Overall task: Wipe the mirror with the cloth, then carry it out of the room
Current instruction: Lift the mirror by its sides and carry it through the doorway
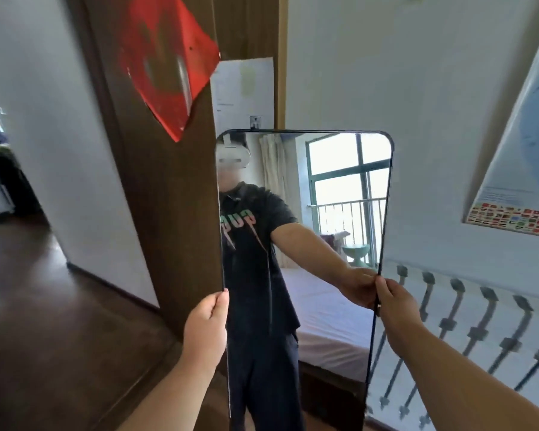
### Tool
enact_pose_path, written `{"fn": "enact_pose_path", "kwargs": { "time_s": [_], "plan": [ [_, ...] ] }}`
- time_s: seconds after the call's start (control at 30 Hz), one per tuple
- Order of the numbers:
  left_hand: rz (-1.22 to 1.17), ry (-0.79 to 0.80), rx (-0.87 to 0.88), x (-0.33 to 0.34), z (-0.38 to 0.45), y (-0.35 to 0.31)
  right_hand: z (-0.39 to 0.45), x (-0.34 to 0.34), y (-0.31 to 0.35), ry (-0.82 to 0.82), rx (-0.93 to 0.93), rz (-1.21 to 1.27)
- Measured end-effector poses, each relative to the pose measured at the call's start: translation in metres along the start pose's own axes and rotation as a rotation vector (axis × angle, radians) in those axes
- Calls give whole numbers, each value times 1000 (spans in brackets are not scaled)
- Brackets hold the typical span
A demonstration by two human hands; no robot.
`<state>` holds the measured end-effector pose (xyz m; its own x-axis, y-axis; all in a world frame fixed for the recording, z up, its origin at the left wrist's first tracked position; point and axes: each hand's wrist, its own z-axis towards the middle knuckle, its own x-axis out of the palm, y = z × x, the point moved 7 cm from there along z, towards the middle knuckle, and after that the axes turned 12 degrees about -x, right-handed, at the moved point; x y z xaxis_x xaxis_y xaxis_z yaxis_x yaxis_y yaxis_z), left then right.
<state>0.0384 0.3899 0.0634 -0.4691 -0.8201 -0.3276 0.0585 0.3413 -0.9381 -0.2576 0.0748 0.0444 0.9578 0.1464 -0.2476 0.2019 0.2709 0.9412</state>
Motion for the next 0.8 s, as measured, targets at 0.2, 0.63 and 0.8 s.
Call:
{"fn": "enact_pose_path", "kwargs": {
  "time_s": [0.2,0.63,0.8],
  "plan": [
    [-30,-204,-78,-95,-14,26,-14,96,31,225,-83,52],
    [-53,-630,-184,-296,-99,95,-137,306,132,574,-161,230],
    [-82,-700,-212,-387,-123,129,-208,395,172,679,-155,296]
  ]
}}
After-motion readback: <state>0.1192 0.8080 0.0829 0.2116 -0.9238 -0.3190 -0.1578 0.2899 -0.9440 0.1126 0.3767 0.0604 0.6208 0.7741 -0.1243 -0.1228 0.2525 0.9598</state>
